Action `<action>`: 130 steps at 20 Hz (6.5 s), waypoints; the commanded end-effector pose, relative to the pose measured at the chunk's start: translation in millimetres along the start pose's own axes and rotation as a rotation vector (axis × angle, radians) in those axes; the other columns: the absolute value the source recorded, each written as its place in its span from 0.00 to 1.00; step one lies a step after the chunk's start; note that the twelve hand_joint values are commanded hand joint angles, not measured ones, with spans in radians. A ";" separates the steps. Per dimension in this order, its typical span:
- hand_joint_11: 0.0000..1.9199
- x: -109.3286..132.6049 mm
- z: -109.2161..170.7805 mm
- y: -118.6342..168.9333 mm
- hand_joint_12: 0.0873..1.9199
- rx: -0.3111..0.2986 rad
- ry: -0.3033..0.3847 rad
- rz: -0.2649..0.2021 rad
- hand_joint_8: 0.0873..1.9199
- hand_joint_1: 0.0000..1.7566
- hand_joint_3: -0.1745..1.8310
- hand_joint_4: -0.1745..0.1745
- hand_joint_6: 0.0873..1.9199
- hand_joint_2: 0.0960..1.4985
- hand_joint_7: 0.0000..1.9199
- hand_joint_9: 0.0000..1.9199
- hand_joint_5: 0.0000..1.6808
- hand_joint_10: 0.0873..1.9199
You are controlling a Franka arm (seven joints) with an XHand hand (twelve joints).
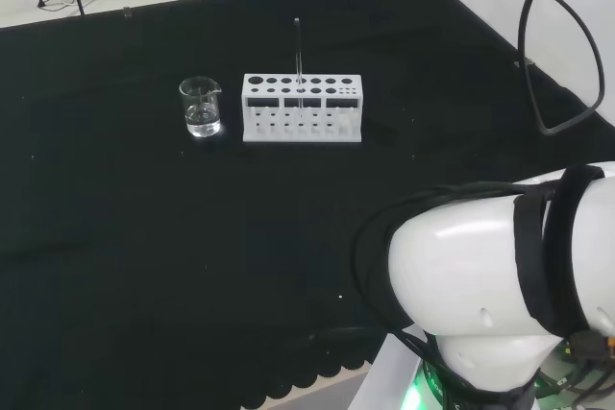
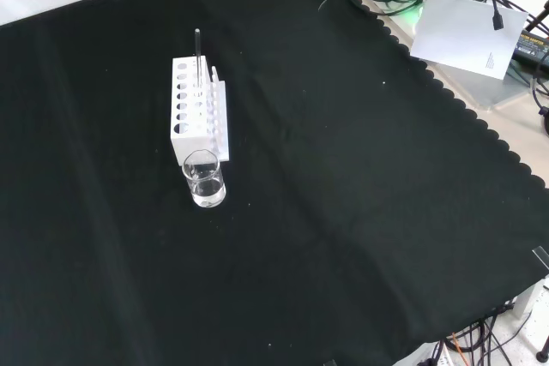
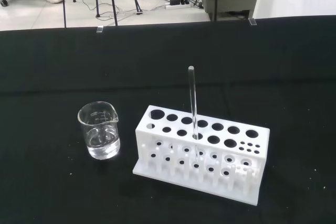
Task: Take the glass rod from the white test tube rack.
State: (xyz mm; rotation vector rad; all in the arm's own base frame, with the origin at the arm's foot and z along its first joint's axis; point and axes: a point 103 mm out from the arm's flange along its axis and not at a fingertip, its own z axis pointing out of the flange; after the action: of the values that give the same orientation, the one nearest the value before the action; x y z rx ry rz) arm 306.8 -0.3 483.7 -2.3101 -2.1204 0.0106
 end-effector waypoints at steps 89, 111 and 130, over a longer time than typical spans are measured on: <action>0.00 -25.3 202.2 211.9 0.42 0.273 -0.012 -0.044 0.09 0.16 0.11 0.20 0.00 0.79 0.01 0.00 0.00 0.30; 0.01 -22.2 234.6 202.8 0.70 0.349 -0.055 -0.044 0.42 0.17 0.13 0.13 0.00 0.80 0.05 0.17 0.00 0.43; 0.46 -18.9 233.9 209.4 0.63 0.194 -0.036 -0.101 0.50 0.39 0.33 0.00 0.43 0.67 0.49 0.61 0.20 0.50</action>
State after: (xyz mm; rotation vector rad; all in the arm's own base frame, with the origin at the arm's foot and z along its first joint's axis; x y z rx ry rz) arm 511.0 -38.6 246.7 -2.1010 -2.1223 0.2696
